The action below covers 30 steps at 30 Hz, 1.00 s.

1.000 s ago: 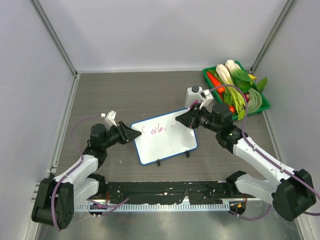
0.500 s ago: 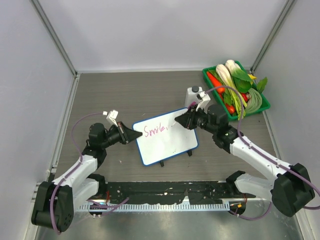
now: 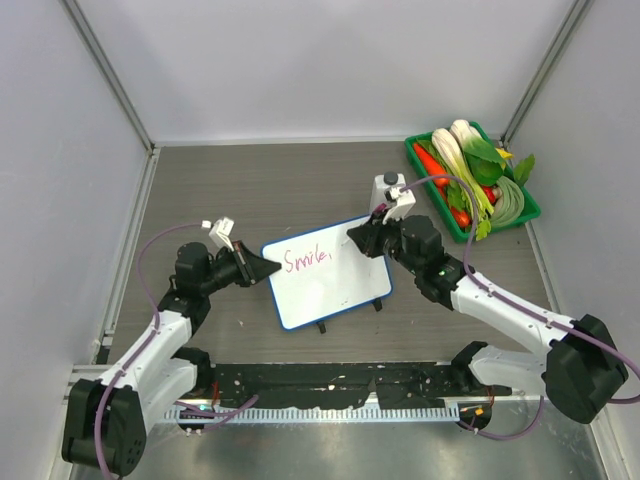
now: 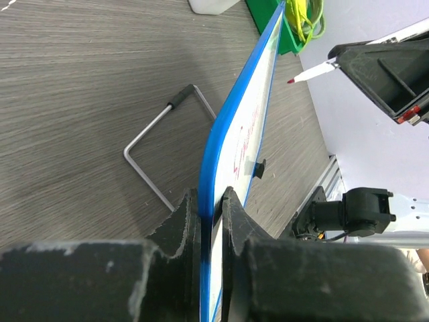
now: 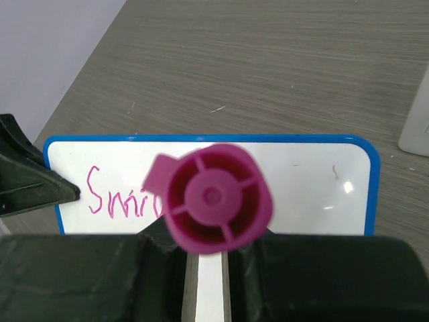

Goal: Write a sentence on the whiteboard
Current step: Write with the whiteboard marker on the whiteboard.

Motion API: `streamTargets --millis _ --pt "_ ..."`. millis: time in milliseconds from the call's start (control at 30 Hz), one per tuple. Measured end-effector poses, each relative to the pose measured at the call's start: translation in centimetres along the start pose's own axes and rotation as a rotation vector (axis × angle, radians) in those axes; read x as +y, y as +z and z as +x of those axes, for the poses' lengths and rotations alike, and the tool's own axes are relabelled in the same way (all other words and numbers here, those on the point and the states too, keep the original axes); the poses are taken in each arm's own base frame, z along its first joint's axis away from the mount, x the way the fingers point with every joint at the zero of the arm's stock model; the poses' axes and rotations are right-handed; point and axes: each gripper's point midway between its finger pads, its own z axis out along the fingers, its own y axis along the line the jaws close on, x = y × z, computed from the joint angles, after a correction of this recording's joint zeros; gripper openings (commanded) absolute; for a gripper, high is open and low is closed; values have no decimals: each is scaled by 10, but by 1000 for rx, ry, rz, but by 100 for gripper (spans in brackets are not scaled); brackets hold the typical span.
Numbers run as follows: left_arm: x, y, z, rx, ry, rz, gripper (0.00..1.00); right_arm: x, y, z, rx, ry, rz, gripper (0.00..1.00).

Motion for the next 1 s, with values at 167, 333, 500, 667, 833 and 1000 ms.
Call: streamTargets --millis 167,333,500,667,833,1000 --pt "4 1 0 2 -4 -15 0 -5 6 -6 -40 -4 32 2" --pt "5 2 0 2 5 -19 0 -7 14 8 -5 -8 43 1" --pt "7 2 0 1 9 -26 0 -7 16 13 8 -9 41 1" --pt "9 3 0 4 6 -32 0 -4 16 11 1 -9 29 2" --pt "10 3 0 3 10 -39 0 -3 19 11 -4 -8 24 1" --pt "12 3 1 5 6 -48 0 -6 22 15 5 -2 34 1"
